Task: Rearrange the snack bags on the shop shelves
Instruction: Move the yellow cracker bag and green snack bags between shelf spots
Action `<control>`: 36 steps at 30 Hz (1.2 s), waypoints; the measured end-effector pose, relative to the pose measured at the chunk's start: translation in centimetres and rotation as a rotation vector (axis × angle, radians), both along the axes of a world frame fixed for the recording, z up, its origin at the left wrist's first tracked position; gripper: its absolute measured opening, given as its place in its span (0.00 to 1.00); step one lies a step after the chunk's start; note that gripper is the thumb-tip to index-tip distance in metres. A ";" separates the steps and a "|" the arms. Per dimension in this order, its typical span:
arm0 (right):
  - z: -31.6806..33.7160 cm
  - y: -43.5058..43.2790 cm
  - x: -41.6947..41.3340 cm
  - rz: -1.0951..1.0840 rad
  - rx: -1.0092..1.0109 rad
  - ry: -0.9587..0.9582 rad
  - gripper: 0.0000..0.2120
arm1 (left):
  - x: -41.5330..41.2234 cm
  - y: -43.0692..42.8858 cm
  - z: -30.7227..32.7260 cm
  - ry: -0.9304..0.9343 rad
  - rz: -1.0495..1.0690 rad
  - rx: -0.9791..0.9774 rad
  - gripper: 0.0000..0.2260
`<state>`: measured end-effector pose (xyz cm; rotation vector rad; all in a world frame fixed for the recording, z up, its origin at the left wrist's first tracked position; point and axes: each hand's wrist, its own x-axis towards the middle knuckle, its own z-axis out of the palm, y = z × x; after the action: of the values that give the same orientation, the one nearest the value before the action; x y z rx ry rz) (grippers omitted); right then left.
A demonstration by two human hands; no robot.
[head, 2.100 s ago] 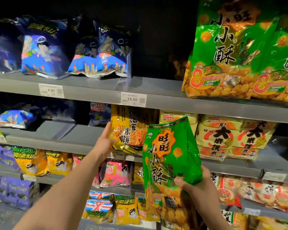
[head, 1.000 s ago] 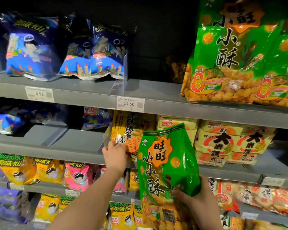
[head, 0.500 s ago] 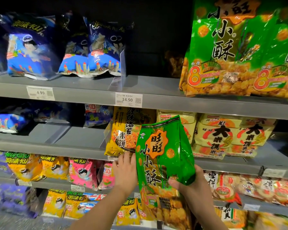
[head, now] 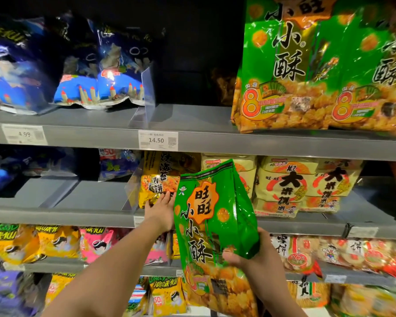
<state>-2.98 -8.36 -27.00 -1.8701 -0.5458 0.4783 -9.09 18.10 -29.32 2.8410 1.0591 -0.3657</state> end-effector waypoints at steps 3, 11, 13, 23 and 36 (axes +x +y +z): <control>-0.4 0.2 0.1 0.007 0.005 0.014 0.34 | 0.8 1.3 0.7 -0.102 0.051 -0.201 0.26; -0.1 -0.4 -0.3 0.006 0.032 0.000 0.30 | -1.3 -0.4 -1.0 -0.251 0.035 -0.034 0.26; 0.1 -0.5 -0.6 0.021 0.010 -0.058 0.30 | -2.3 -1.7 -0.7 -0.279 0.026 0.017 0.24; 1.7 -1.5 -2.3 0.082 0.040 -0.049 0.34 | -8.6 -10.2 0.7 -0.710 0.241 -0.093 0.22; 7.5 -0.9 -5.3 0.317 0.287 0.053 0.29 | -15.4 -16.2 8.1 -1.432 0.642 -0.544 0.14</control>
<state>-8.26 -9.22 -19.48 -1.4997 -0.8351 0.6205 -24.50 1.94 -21.24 1.4299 1.0650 1.0594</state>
